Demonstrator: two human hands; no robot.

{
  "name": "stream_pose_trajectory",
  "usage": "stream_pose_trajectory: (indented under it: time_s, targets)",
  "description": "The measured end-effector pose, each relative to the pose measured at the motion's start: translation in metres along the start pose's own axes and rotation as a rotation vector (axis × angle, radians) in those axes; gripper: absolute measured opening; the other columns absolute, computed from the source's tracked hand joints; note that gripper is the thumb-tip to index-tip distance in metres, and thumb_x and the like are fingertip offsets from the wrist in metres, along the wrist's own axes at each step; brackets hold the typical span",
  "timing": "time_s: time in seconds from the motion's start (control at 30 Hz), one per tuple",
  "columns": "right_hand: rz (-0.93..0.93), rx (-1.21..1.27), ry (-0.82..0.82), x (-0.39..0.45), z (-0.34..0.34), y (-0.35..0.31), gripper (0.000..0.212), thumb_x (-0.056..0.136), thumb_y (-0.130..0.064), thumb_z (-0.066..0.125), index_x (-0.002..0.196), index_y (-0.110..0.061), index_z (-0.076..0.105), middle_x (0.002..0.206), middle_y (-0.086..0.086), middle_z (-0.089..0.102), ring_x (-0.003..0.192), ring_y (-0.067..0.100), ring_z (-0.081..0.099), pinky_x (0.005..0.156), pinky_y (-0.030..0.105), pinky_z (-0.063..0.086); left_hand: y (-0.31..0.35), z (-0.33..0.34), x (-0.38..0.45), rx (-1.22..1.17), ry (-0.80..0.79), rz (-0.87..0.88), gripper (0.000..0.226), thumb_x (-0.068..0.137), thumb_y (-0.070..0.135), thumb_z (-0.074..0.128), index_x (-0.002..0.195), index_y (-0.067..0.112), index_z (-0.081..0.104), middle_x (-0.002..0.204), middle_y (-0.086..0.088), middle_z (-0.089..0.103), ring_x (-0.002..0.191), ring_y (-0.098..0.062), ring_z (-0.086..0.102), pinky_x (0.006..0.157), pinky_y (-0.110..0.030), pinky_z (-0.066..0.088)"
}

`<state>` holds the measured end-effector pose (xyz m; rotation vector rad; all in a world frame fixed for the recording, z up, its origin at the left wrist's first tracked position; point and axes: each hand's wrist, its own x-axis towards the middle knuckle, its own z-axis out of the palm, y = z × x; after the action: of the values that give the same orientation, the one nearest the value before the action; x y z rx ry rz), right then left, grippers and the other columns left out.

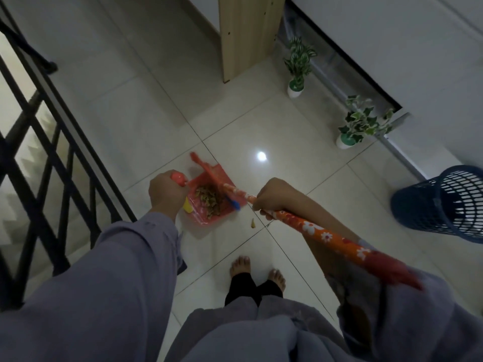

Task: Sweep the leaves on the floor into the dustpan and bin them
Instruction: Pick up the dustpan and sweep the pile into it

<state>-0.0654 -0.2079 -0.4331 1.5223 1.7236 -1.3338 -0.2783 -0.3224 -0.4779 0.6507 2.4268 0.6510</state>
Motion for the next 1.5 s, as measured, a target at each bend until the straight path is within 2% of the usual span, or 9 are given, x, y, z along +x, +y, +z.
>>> stream_pose_trajectory:
  time_s: [0.1, 0.3, 0.5, 0.73, 0.9, 1.1, 1.17, 1.33, 1.5]
  targets:
    - [-0.010, -0.031, 0.019, -0.012, -0.016, -0.004, 0.021, 0.075, -0.013, 0.074, 0.087, 0.003, 0.069, 0.070, 0.011, 0.072, 0.038, 0.011, 0.061, 0.040, 0.019, 0.049, 0.003, -0.006, -0.005, -0.032, 0.003, -0.020, 0.020, 0.066, 0.005, 0.072, 0.082, 0.017, 0.073, 0.085, -0.011, 0.074, 0.083, -0.032, 0.068, 0.078, -0.042, 0.058]
    - [0.003, -0.012, 0.137, -0.034, -0.028, 0.021, 0.015, 0.077, -0.013, 0.074, 0.072, -0.002, 0.063, 0.047, 0.002, 0.063, 0.028, 0.007, 0.056, 0.035, 0.017, 0.045, -0.008, -0.010, -0.040, -0.080, 0.040, 0.006, 0.019, 0.069, 0.003, 0.070, 0.085, 0.012, 0.074, 0.087, -0.014, 0.074, 0.085, -0.034, 0.068, 0.077, -0.042, 0.058]
    - [0.023, -0.023, 0.229, -0.061, -0.016, 0.081, 0.015, 0.076, -0.016, 0.074, 0.080, -0.004, 0.064, 0.057, 0.004, 0.066, 0.030, 0.005, 0.057, 0.037, 0.017, 0.045, -0.026, -0.006, -0.095, -0.107, 0.081, -0.012, 0.019, 0.071, 0.001, 0.069, 0.087, 0.010, 0.075, 0.092, -0.015, 0.074, 0.089, -0.035, 0.068, 0.079, -0.047, 0.058]
    - [0.055, -0.068, 0.248, -0.101, 0.002, 0.139, 0.021, 0.076, -0.018, 0.074, 0.069, -0.007, 0.058, 0.033, -0.005, 0.058, 0.027, 0.004, 0.056, 0.035, 0.017, 0.042, -0.048, 0.000, -0.170, -0.121, 0.112, -0.015, 0.020, 0.069, 0.000, 0.068, 0.081, 0.014, 0.074, 0.088, -0.011, 0.074, 0.084, -0.031, 0.068, 0.076, -0.040, 0.059]
    - [0.056, -0.103, 0.257, -0.117, 0.022, 0.166, 0.020, 0.075, -0.018, 0.074, 0.068, -0.006, 0.060, 0.040, -0.003, 0.061, 0.029, 0.004, 0.057, 0.040, 0.020, 0.044, -0.061, 0.009, -0.203, -0.121, 0.073, -0.064, 0.020, 0.069, -0.002, 0.066, 0.078, 0.015, 0.073, 0.087, -0.011, 0.074, 0.084, -0.032, 0.068, 0.075, -0.042, 0.060]
    - [0.071, -0.111, 0.220, -0.118, 0.064, 0.178, 0.015, 0.077, -0.011, 0.069, 0.070, -0.005, 0.057, 0.057, 0.003, 0.065, 0.029, 0.006, 0.056, 0.032, 0.012, 0.038, -0.077, 0.032, -0.219, -0.089, 0.002, -0.054, 0.017, 0.067, 0.004, 0.071, 0.078, 0.018, 0.073, 0.086, -0.009, 0.073, 0.084, -0.030, 0.068, 0.078, -0.039, 0.058]
    - [0.080, -0.104, 0.179, -0.116, 0.085, 0.180, 0.013, 0.077, -0.009, 0.067, 0.074, -0.004, 0.055, 0.063, 0.006, 0.066, 0.034, 0.009, 0.059, 0.034, 0.015, 0.041, -0.084, 0.041, -0.222, -0.066, 0.000, -0.046, 0.018, 0.069, 0.004, 0.070, 0.081, 0.015, 0.074, 0.089, -0.011, 0.074, 0.086, -0.031, 0.068, 0.080, -0.041, 0.058]
    - [0.064, -0.039, 0.004, -0.127, 0.120, 0.183, 0.020, 0.077, -0.011, 0.071, 0.087, 0.006, 0.068, 0.057, 0.006, 0.065, 0.031, 0.007, 0.057, 0.035, 0.016, 0.044, -0.096, 0.049, -0.220, -0.076, 0.004, -0.061, 0.021, 0.069, 0.001, 0.069, 0.085, 0.013, 0.075, 0.091, -0.012, 0.075, 0.088, -0.032, 0.068, 0.082, -0.042, 0.058]
    - [0.033, 0.017, -0.004, -0.151, 0.089, 0.172, 0.023, 0.079, -0.015, 0.072, 0.090, 0.005, 0.073, 0.058, 0.004, 0.065, 0.030, 0.004, 0.054, 0.037, 0.013, 0.042, -0.095, 0.045, -0.218, -0.091, -0.009, -0.078, 0.021, 0.070, 0.000, 0.069, 0.086, 0.012, 0.074, 0.092, -0.013, 0.075, 0.089, -0.033, 0.068, 0.083, -0.043, 0.058]
